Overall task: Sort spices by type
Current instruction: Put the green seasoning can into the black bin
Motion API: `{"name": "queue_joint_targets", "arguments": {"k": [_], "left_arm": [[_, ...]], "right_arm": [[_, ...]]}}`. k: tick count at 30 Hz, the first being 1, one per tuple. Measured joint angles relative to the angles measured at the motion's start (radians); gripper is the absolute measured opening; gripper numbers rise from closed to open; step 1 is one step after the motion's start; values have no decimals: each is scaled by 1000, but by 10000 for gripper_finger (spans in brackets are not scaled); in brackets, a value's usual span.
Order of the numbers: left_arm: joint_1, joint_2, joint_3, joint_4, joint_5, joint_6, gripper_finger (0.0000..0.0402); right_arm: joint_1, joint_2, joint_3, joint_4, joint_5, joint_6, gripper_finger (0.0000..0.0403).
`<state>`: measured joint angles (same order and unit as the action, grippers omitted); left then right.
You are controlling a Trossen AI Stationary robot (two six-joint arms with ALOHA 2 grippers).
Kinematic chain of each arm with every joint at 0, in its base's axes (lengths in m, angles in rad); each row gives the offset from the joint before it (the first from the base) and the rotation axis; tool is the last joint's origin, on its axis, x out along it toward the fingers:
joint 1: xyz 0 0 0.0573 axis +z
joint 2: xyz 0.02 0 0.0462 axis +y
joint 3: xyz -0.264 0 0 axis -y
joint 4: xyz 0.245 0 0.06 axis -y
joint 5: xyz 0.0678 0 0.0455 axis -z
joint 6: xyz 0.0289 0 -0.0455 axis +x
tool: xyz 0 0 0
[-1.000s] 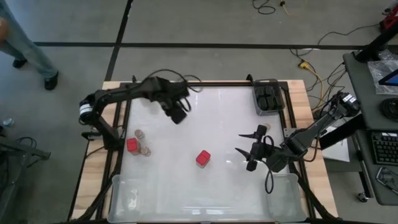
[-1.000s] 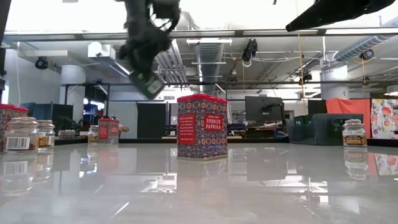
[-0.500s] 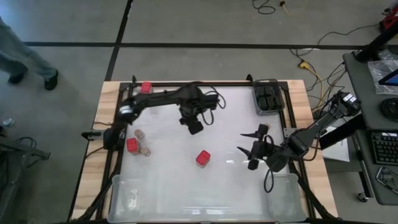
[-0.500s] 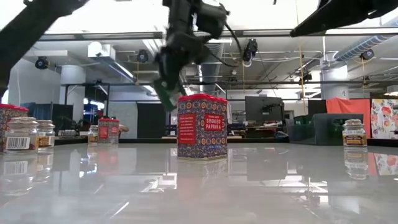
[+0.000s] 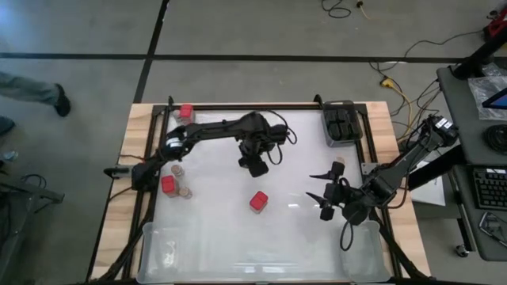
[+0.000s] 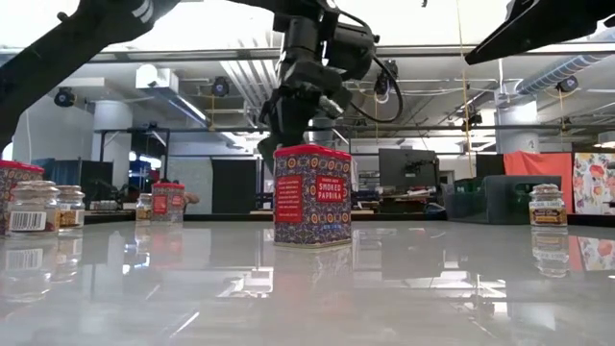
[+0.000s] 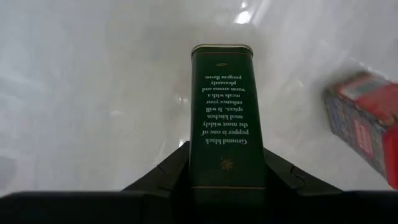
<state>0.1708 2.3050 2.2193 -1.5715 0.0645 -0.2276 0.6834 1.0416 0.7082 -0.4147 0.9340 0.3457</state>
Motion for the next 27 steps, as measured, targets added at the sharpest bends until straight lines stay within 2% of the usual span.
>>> {"name": "queue_joint_targets", "arguments": {"k": [9,27], "left_arm": [[-76,-28,-151,1,28,30,112],[-107,-32,-199,88,24,34,114]], "right_arm": [[0,1,-1,9,-33,64,242],[-1,1,-1,76,-52,22,249]]}}
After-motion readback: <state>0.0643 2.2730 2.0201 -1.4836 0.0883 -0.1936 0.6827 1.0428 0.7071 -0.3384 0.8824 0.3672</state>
